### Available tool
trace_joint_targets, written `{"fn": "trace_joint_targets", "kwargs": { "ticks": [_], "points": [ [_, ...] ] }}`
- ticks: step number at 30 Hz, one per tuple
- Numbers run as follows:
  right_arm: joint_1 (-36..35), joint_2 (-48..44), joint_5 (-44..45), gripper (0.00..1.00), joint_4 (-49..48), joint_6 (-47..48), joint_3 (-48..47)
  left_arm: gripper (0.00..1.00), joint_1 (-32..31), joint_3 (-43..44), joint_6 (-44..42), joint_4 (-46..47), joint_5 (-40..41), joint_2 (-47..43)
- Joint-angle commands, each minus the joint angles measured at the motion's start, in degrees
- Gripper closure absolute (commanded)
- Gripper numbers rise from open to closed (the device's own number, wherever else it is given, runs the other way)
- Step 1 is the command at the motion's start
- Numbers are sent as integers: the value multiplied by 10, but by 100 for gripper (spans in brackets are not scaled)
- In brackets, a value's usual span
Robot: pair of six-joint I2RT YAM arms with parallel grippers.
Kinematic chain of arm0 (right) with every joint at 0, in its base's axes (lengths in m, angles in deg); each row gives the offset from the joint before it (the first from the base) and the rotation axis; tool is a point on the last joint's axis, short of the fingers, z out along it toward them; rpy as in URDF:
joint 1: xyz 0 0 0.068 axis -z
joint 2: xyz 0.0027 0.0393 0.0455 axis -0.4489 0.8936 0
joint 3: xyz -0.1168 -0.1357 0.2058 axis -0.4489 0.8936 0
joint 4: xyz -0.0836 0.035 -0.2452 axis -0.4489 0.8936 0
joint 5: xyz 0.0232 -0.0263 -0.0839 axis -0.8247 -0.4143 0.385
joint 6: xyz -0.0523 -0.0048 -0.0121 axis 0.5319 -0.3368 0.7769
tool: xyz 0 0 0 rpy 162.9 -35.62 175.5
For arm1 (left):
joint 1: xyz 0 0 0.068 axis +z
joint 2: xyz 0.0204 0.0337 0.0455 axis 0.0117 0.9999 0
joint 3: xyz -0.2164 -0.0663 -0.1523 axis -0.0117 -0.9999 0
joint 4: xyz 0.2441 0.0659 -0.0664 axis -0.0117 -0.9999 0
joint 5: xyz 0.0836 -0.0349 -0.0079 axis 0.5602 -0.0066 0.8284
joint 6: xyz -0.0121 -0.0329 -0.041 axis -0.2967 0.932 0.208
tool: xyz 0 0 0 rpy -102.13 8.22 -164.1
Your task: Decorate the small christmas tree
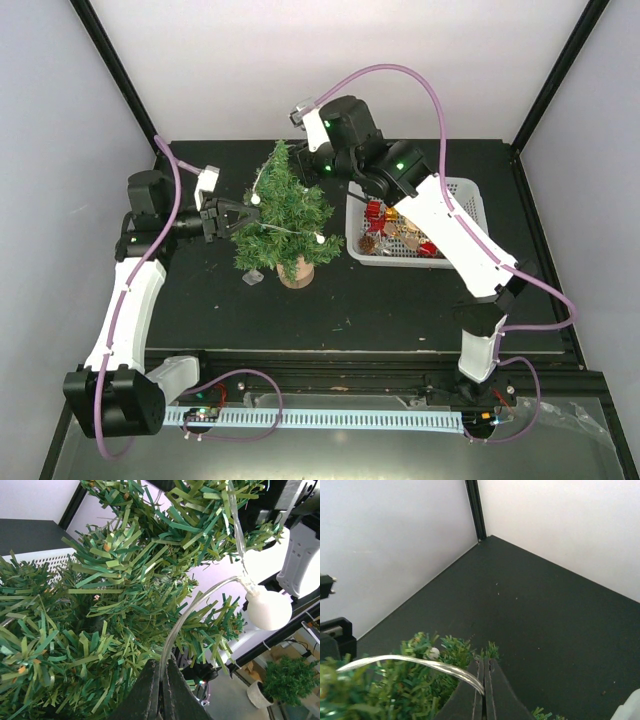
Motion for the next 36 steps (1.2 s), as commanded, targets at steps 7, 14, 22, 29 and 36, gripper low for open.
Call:
{"fn": "trace_joint_targets", "kwargs": {
  "ticks": [7, 14, 22, 29, 36],
  "points": [
    [5, -48, 12, 99, -23, 0, 59, 93, 4, 9, -32, -19, -22, 11],
    [7, -59, 6, 93, -26, 4, 67, 85, 4, 20, -74, -63, -13, 10],
    [8, -61, 4, 74, -12, 8, 52, 67, 4, 64, -175, -175, 7, 18],
    [10, -98, 11, 71, -29, 1, 94, 49, 4, 99, -253, -275, 30, 14],
    [17, -146, 29, 69, -55, -10, 137, 41, 5, 117, -314, -348, 71, 1]
  ]
}}
